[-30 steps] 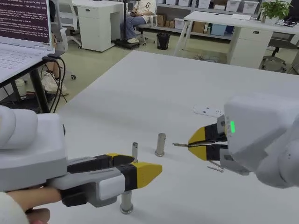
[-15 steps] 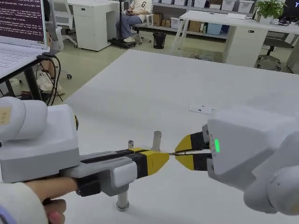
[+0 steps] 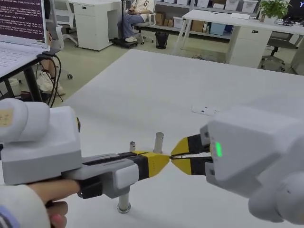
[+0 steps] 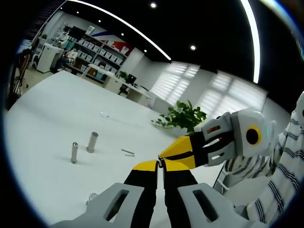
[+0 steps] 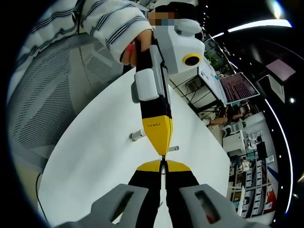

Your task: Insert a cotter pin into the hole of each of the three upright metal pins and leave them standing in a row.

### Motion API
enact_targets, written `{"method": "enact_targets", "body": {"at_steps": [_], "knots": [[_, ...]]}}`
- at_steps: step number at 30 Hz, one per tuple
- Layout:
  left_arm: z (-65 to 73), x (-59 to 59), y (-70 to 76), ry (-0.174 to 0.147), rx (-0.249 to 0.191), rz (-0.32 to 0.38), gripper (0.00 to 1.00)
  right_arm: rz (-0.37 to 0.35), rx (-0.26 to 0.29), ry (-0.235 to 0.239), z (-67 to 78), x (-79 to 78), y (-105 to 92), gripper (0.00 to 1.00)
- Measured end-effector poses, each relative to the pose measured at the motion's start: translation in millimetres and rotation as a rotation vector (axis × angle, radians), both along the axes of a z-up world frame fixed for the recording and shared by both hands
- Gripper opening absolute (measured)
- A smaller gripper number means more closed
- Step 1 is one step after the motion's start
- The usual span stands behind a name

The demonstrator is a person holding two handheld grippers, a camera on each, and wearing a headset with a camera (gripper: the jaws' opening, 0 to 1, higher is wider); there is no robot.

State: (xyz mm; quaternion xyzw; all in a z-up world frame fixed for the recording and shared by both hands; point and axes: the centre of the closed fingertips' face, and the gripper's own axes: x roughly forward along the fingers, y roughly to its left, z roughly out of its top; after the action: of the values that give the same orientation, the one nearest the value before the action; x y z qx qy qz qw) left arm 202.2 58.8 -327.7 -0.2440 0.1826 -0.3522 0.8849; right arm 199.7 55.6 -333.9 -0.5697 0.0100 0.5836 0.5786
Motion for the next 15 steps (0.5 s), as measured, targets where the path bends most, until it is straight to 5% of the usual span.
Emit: {"method": "enact_targets", "body": {"at_steps": [15], "knots": [[-6.0, -3.5, -2.0, 0.009, 0.023, -0.02, 0.0, 0.002, -0.01, 0.017, -5.5, -5.6, -0.8, 0.0]]}}
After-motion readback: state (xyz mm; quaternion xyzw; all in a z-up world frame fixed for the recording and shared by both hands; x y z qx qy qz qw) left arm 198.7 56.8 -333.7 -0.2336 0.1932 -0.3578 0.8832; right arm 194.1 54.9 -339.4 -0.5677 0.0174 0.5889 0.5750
